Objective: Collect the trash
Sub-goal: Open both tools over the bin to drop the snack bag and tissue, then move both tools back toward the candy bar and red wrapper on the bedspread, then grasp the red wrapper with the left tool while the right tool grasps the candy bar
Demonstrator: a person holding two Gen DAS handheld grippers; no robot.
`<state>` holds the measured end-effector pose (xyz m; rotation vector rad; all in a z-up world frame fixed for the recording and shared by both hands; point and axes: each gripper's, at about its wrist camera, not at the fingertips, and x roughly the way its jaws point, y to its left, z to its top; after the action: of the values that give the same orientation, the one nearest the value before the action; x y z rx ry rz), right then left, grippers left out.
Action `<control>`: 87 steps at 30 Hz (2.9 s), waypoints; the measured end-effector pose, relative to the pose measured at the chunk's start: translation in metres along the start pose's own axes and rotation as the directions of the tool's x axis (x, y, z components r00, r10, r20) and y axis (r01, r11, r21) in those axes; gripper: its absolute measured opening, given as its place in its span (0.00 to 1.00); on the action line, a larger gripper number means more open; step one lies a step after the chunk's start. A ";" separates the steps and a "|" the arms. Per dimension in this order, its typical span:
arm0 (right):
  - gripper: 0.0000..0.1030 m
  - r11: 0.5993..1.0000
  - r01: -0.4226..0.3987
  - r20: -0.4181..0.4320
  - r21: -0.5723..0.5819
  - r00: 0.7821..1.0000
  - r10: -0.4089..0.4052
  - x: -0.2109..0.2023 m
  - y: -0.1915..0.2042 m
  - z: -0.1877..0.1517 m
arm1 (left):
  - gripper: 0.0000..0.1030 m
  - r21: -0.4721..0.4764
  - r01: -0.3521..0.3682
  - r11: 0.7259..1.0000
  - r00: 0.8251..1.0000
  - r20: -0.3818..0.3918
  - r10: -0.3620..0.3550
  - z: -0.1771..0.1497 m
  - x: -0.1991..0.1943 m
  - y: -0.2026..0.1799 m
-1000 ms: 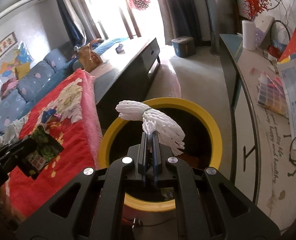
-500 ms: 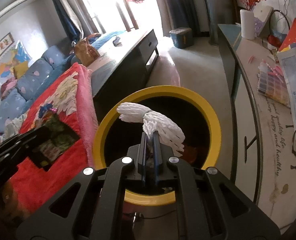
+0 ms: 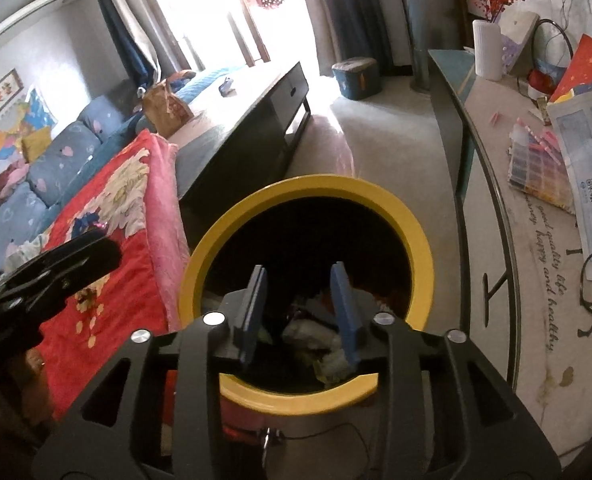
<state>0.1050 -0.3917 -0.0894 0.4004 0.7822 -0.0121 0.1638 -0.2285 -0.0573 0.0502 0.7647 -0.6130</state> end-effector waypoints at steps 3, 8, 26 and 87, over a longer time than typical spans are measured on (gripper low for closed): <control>0.36 1.000 -0.005 0.018 0.005 1.000 0.005 -0.003 0.001 0.001 | 0.79 -0.011 -0.024 1.000 1.000 0.013 0.024 -0.001 -0.006 0.006; 0.45 1.000 -0.024 0.051 -0.003 0.998 0.024 -0.010 0.008 0.003 | 0.85 -0.027 -0.067 0.997 0.997 0.046 0.068 -0.002 -0.022 0.016; 0.52 0.986 -0.114 0.090 -0.124 0.988 0.126 -0.027 0.064 0.001 | 0.85 -0.163 -0.168 0.972 0.973 0.129 0.190 -0.012 -0.077 0.071; 0.51 0.804 -0.320 -0.263 -0.502 0.942 0.210 0.094 0.252 -0.046 | 0.79 -0.580 -0.304 0.756 0.931 -0.012 0.365 -0.052 -0.091 0.276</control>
<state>0.1801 -0.1292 -0.0956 -0.0351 0.8785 0.5148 0.2279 0.0590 -0.0830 -0.3962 0.7912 -0.0178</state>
